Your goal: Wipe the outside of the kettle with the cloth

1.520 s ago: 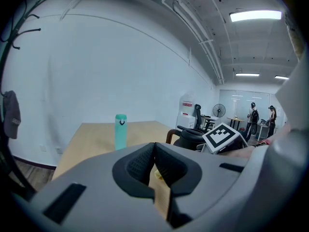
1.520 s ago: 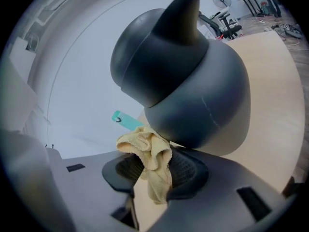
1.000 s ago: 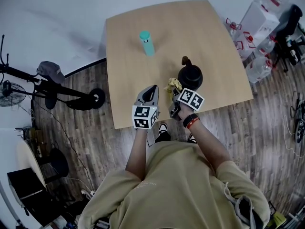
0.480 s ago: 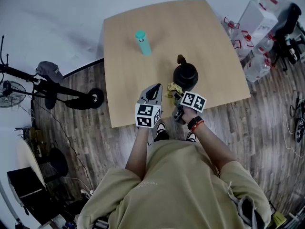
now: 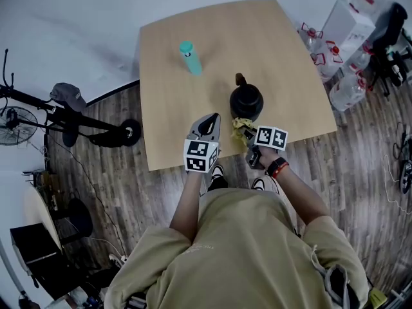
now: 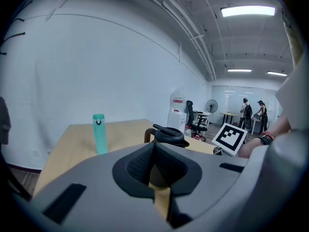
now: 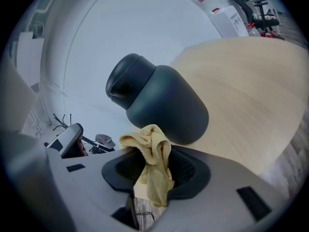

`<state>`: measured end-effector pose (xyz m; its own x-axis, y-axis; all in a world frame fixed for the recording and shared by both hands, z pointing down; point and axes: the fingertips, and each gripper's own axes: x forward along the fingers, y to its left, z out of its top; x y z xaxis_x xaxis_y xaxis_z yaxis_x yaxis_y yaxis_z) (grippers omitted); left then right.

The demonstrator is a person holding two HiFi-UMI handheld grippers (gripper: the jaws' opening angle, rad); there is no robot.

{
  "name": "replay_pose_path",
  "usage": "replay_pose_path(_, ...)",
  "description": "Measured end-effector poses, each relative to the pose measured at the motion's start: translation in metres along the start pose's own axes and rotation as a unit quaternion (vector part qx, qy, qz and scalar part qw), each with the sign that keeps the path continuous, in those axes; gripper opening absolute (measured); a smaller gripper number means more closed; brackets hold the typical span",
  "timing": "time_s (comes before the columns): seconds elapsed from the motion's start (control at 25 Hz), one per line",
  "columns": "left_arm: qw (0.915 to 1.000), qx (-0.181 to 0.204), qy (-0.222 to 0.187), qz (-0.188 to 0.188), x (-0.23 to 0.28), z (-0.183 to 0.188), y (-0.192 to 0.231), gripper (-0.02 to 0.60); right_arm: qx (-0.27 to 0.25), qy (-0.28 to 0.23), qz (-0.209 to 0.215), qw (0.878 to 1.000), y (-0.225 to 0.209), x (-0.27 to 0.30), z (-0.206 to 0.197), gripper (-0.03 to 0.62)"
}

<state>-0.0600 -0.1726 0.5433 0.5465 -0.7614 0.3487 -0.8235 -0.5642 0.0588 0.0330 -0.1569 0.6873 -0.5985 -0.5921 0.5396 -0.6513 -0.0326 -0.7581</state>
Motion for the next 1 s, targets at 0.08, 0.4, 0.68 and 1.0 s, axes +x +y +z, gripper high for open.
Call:
replay_pose_path(0.08,1.0,0.0,0.0,0.0,0.0,0.001,-0.003,0.025,-0.014,0.013,-0.001,1.0,-0.005,-0.007,0.002,0.151)
replay_pose_path(0.4,1.0,0.005,0.003,0.006,0.006,0.002,-0.009,0.025,-0.094,0.048,-0.03,0.994,-0.035,-0.037,0.029,0.15)
replay_pose_path(0.68,0.9999,0.005,0.011,0.01,0.014,0.0,-0.008,0.025,-0.173,0.052,-0.068,0.981,-0.056,-0.051,0.07,0.15)
replay_pose_path(1.0,0.9996,0.011,0.02,0.015,0.026,-0.002,-0.011,0.025,-0.292,0.056,-0.124,0.947,-0.074,-0.043,0.11,0.149)
